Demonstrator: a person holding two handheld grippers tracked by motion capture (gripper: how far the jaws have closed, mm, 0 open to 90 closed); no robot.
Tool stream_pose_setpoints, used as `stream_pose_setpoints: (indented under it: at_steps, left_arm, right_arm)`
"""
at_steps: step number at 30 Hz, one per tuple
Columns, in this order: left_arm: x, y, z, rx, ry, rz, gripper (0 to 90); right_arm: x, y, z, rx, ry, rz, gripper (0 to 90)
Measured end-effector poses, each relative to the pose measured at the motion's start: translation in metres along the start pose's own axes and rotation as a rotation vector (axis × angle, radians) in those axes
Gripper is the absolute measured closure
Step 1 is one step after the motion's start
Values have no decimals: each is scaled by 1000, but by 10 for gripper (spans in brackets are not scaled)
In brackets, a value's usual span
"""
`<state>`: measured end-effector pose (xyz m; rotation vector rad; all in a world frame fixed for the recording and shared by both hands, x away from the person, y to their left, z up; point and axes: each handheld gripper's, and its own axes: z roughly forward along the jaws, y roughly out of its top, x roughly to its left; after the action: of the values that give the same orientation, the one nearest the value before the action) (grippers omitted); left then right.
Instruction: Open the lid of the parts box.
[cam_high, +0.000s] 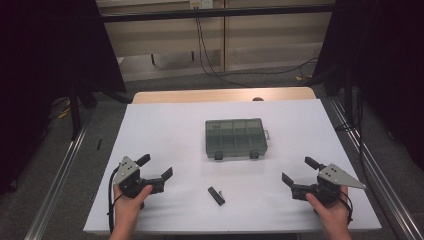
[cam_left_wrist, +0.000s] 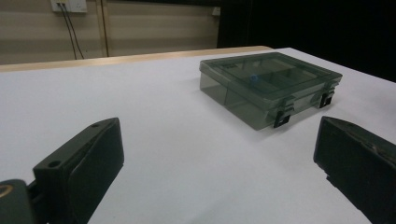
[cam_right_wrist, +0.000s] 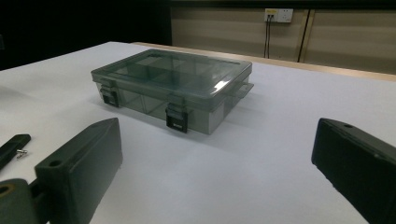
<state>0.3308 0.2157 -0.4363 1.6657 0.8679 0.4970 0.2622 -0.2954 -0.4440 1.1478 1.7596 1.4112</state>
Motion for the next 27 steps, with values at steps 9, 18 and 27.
stream_pose_setpoints:
  at_steps: [9, 18, 27]
  left_arm:
    - [-4, 4, 10, 4, -15, -17, 19]
    - [-12, 7, 22, 27, -34, -9, 23]
    - [-17, 9, 33, 44, -45, 5, 36]
  right_arm:
    - [-2, 2, 4, 4, -3, -6, 18]
    - [-3, 6, 13, 14, -11, -16, 28]
    - [-5, 8, 18, 32, -19, -24, 36]
